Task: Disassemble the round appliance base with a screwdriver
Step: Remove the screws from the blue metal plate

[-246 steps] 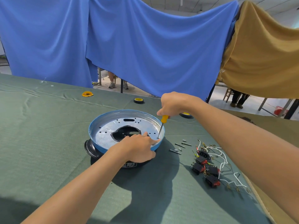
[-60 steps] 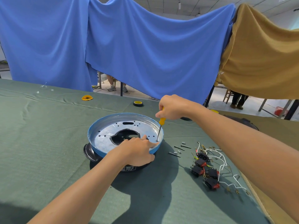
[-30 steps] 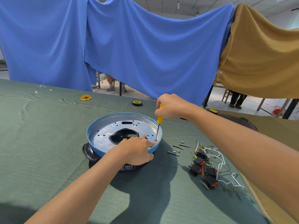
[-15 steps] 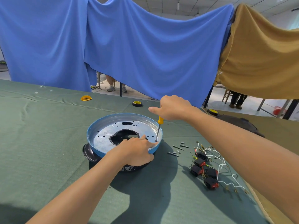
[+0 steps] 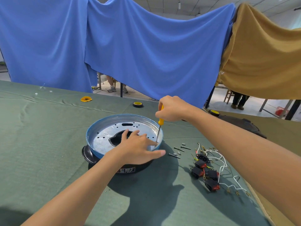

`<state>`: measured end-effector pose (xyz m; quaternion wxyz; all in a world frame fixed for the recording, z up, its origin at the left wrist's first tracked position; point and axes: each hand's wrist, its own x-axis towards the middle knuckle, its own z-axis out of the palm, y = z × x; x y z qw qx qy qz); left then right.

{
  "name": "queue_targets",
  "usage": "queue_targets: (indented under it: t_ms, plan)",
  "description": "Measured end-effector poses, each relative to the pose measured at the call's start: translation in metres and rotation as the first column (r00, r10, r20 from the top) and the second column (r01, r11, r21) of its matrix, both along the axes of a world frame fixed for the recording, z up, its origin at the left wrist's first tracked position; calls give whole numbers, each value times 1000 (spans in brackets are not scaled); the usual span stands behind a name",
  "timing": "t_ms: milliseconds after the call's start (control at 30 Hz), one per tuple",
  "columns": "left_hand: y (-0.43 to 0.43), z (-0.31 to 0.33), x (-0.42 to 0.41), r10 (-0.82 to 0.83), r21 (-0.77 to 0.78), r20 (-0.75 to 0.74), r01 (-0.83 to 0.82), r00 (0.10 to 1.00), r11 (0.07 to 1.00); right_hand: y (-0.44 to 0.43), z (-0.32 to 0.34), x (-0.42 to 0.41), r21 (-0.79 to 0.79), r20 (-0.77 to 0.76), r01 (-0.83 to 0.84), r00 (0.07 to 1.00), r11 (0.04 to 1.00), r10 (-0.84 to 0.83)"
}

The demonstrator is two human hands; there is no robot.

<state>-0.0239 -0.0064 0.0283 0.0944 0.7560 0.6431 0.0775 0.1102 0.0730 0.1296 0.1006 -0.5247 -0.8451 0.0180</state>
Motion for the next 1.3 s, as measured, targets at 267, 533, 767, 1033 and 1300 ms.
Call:
queue_targets:
  t_ms: [267,533,767,1033,1300]
  plan:
    - [34,21,-14,12,156,150,-36,989,987,7,-2,6,-11,-17,-127,992,992,127]
    - [50,13,-2,-111,113,149,95,983,989,17,-8,11,124,63,-64,996,990,56]
    - [56,9,1,-96,96,224,76,970,992,15,-5,17,18,-34,-155,987,988,155]
    - [57,7,-4,-115,74,311,97,944,993,11,3,18,-90,-81,-247,967,965,241]
    - [60,3,-4,-107,100,323,78,940,992,9,1,18,16,-24,-274,961,962,274]
